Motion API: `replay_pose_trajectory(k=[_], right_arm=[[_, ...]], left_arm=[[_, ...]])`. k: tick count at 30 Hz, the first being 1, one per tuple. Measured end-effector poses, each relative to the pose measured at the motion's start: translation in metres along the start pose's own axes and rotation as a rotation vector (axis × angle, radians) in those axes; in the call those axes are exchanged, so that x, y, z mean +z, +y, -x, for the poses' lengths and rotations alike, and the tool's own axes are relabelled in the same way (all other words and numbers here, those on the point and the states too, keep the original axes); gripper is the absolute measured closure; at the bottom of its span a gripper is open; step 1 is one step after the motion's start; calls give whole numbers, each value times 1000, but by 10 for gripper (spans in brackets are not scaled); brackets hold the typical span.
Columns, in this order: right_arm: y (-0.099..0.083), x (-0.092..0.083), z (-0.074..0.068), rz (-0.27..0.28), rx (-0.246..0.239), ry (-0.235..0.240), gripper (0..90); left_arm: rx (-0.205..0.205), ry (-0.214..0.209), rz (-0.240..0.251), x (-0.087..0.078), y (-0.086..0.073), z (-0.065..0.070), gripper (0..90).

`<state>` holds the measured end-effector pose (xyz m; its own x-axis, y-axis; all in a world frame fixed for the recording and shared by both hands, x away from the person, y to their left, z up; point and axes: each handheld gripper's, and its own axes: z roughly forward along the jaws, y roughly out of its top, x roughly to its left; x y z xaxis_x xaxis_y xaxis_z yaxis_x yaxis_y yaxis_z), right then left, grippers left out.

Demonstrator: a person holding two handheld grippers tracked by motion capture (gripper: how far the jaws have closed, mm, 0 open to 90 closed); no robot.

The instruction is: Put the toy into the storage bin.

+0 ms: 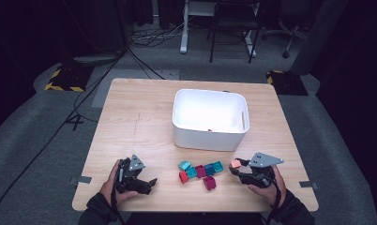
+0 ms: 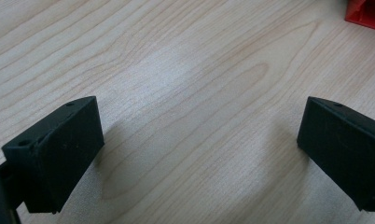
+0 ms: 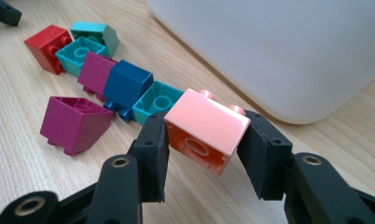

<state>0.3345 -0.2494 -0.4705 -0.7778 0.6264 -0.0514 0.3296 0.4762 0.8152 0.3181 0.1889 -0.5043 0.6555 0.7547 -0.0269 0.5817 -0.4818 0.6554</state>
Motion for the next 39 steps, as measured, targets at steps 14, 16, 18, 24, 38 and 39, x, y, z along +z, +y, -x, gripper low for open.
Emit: replay_pose_trajectory(k=[14,16,18,24,38,39], right_arm=[[27,-29,12,58,15,-31,546],[31,-32,13,59,2,-28,546],[36,-34,14,56,-6,-36,546],[52,-43,18,82,-8,-42,546],[83,-60,25,129,-32,-65,546],[85,-60,25,133,-34,-67,546]], left_arm=[[4,-2,-7,0,0,-1,5],[1,-2,-5,0,0,0,4],[5,3,-4,0,1,-1,5],[3,2,-4,0,0,-1,5],[2,-1,-5,0,0,-1,5],[1,-2,-5,0,0,0,5]])
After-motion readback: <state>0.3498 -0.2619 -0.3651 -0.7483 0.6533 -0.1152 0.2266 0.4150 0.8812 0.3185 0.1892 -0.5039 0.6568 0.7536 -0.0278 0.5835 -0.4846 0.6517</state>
